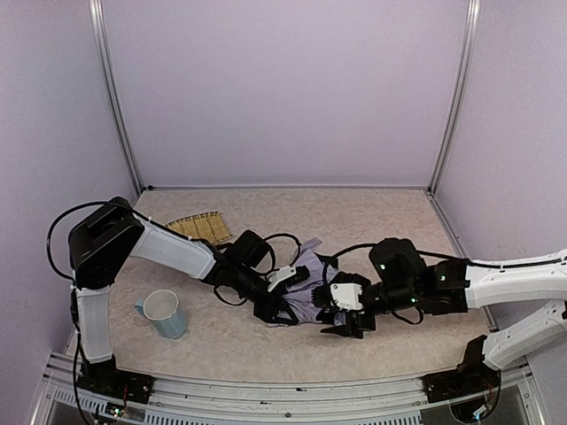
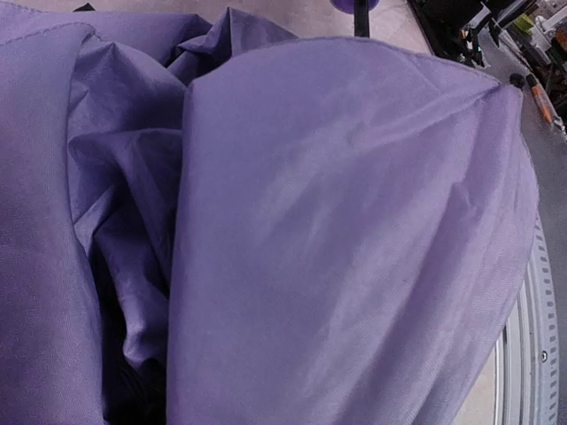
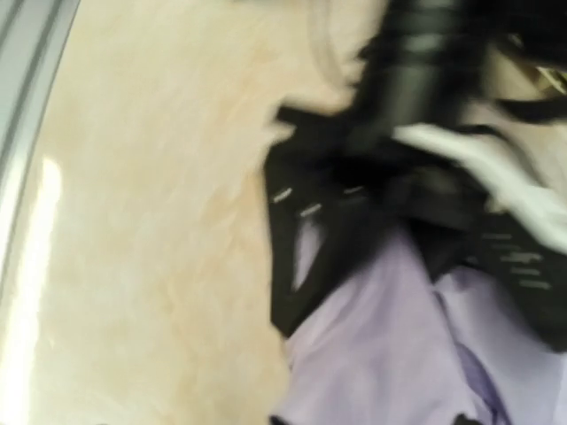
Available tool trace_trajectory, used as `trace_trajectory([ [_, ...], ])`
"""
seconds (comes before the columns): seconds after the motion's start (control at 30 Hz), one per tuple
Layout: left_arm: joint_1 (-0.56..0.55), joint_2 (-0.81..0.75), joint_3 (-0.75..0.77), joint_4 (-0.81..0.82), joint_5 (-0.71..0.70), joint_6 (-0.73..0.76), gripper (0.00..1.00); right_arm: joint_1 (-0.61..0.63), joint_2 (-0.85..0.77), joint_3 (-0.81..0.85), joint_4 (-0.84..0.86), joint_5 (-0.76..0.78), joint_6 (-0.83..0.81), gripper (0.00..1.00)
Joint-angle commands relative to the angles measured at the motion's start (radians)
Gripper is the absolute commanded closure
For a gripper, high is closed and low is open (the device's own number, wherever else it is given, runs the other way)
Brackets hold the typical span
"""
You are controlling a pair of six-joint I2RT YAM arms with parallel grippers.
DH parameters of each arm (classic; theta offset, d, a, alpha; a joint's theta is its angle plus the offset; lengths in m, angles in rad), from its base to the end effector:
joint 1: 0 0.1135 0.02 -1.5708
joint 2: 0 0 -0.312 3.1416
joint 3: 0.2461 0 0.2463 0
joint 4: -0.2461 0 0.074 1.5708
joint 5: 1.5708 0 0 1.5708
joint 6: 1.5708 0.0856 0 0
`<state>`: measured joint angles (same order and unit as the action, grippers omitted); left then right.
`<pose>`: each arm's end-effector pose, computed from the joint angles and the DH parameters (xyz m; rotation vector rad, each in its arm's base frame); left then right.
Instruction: Put away the umbrella
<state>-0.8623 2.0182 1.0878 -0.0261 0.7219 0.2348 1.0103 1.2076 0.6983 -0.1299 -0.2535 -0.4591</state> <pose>0.2339 -0.3599 0.1261 1.5844 2.0092 -1.1609 0.1269 0.2425 0.2475 -1.6111 1.5689 0.5822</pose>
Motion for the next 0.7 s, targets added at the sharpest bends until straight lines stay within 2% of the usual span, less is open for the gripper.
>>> trace_trajectory([
  [0.0,0.0,0.12,-0.023,-0.324,0.086,-0.048,0.8,0.092,0.073,-0.042,0.216,0.29,-0.255,0.16],
  [0.2,0.003,0.147,0.012,-0.373,0.107,-0.021,0.8,0.111,0.283,0.04,0.207,0.388,-0.35,0.13],
  [0.4,0.005,0.172,0.046,-0.429,0.144,0.027,0.79,0.11,0.462,0.086,0.172,0.463,-0.392,0.16],
  [0.53,0.006,0.189,0.075,-0.472,0.164,0.064,0.79,0.106,0.546,0.131,0.086,0.488,-0.34,0.3],
  [0.67,0.011,0.181,0.097,-0.508,0.216,0.126,0.75,0.1,0.557,0.131,0.036,0.464,-0.285,0.57],
])
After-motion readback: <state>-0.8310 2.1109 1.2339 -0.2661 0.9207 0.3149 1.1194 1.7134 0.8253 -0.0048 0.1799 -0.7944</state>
